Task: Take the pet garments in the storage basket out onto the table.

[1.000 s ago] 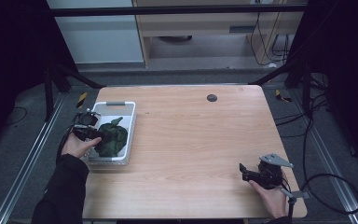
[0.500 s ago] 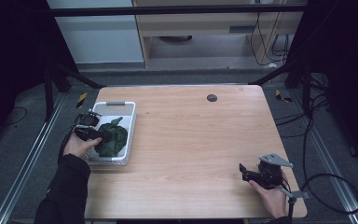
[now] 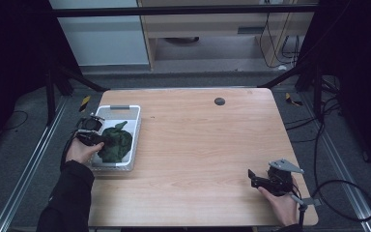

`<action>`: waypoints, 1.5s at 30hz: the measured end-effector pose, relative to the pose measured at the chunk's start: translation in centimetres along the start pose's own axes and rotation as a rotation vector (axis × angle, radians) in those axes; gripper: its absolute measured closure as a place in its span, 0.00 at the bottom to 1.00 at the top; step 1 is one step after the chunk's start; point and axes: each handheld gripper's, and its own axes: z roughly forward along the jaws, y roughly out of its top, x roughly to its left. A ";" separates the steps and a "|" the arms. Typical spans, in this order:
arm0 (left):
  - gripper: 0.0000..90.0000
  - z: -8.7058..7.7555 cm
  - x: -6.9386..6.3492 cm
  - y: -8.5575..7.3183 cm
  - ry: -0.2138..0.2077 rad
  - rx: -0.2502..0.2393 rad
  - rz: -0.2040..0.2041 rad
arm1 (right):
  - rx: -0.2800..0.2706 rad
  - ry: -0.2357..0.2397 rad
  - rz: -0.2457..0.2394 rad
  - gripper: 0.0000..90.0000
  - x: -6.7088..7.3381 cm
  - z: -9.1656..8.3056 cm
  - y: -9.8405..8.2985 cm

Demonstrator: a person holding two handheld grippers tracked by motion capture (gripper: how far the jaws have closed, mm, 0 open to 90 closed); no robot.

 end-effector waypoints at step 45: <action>0.82 -11.7 -3.4 0.5 -0.009 -0.278 0.160 | -0.015 -0.014 -0.008 0.13 0.0 -0.1 0.0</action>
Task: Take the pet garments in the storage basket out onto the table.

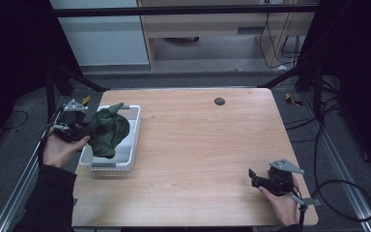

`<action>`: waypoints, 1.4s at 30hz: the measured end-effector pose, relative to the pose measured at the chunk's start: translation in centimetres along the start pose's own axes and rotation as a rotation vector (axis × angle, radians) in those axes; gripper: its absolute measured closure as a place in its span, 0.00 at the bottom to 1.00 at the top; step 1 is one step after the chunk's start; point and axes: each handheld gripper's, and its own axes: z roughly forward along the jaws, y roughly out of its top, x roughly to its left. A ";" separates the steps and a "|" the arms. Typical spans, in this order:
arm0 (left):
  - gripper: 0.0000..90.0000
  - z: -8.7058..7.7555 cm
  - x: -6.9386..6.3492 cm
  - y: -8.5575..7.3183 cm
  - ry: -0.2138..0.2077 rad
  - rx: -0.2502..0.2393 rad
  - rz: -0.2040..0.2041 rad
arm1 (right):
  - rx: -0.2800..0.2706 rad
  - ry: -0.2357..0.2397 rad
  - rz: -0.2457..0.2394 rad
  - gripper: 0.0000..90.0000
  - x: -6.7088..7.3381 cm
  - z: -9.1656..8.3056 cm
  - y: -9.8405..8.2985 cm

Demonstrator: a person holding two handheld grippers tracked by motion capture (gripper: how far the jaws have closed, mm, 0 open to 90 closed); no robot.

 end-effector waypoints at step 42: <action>0.82 0.7 -8.8 5.4 -0.155 -0.008 0.237 | -0.016 0.005 -0.013 0.13 -0.1 -0.1 0.0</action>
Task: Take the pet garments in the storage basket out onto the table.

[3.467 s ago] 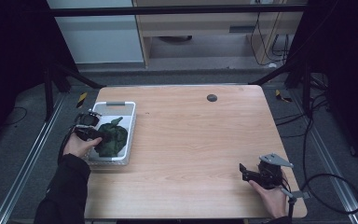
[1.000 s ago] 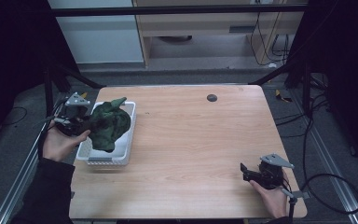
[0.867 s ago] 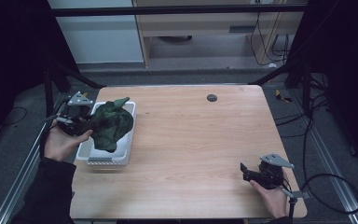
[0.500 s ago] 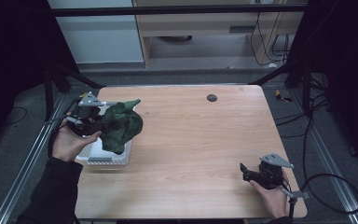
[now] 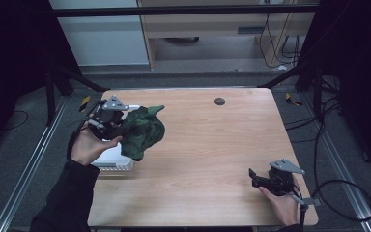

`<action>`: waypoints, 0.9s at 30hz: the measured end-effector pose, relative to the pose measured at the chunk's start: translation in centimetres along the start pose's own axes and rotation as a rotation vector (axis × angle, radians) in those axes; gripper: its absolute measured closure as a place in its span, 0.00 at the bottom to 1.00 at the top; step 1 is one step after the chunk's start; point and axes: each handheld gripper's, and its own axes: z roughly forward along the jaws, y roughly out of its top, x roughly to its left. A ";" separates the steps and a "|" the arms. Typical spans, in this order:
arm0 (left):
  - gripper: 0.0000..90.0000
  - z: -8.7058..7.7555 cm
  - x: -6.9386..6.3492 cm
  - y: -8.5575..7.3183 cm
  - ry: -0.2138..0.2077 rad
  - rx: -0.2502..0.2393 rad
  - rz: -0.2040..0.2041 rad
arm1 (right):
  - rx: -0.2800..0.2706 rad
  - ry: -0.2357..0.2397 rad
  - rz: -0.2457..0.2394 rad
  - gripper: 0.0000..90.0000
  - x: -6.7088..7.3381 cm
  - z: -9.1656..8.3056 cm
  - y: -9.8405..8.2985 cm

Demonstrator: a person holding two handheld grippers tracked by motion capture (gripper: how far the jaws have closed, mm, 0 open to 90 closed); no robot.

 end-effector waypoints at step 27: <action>0.82 4.9 -3.5 2.1 -0.113 0.045 0.094 | -0.014 -0.003 -0.007 0.13 0.0 -0.1 0.1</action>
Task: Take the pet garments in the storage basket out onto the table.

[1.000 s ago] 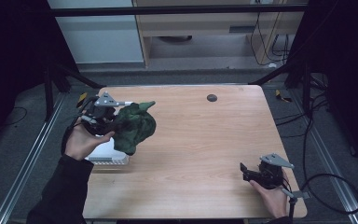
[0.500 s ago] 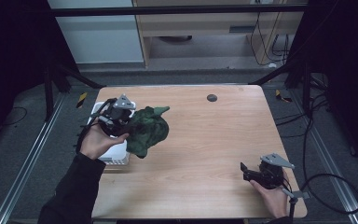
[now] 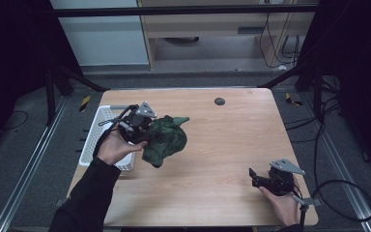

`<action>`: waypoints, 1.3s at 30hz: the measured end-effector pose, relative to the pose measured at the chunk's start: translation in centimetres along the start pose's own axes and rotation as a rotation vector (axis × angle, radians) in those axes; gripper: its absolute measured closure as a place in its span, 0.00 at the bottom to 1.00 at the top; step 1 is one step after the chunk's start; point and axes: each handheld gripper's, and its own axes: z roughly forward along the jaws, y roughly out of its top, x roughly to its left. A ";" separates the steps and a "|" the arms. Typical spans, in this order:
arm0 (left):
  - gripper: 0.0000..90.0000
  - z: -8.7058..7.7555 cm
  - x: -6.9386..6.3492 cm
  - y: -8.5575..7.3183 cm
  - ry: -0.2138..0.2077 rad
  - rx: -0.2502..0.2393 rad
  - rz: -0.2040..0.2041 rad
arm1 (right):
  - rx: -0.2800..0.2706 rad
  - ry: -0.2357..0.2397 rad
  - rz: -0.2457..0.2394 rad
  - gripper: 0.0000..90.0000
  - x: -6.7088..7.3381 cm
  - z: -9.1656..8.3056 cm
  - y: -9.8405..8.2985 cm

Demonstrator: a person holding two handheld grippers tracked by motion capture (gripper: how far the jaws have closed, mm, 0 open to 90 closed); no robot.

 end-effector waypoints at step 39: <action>0.82 6.4 -3.0 1.0 -0.106 0.092 0.115 | -0.005 0.005 0.002 0.12 0.0 0.0 0.0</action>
